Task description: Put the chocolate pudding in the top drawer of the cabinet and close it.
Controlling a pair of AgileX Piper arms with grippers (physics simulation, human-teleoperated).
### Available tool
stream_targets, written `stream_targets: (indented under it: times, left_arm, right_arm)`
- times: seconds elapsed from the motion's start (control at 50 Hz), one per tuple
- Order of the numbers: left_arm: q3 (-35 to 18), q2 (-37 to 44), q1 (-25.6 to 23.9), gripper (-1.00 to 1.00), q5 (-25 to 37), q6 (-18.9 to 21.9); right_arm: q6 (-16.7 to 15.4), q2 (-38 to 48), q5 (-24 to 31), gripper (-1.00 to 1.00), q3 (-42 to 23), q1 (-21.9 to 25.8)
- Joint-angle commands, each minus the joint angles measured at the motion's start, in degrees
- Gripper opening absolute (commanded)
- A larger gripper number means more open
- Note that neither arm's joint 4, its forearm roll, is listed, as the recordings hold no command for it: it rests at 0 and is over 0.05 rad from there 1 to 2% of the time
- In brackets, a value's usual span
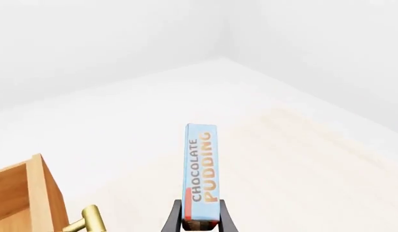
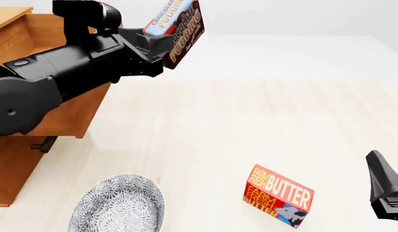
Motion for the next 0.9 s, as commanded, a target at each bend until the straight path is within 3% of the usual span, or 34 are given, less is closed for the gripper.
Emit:
stream_targets:
  times: [0.02,0.66,0.9]
  left_arm:
    - [-3.16,-1.63,1.90,-1.00,2.99,2.56]
    - [-6.73,-8.97,13.12,-1.00,11.82,9.08]
    - [-8.10,-11.34,17.20,-1.00,15.43,9.54]
  right_arm:
    - [0.00,0.00,0.00,1.00,0.00,0.00]
    - [0.00,0.00,0.00,1.00,0.00,0.00]
    - [0.00,0.00,0.00,1.00,0.00,0.00]
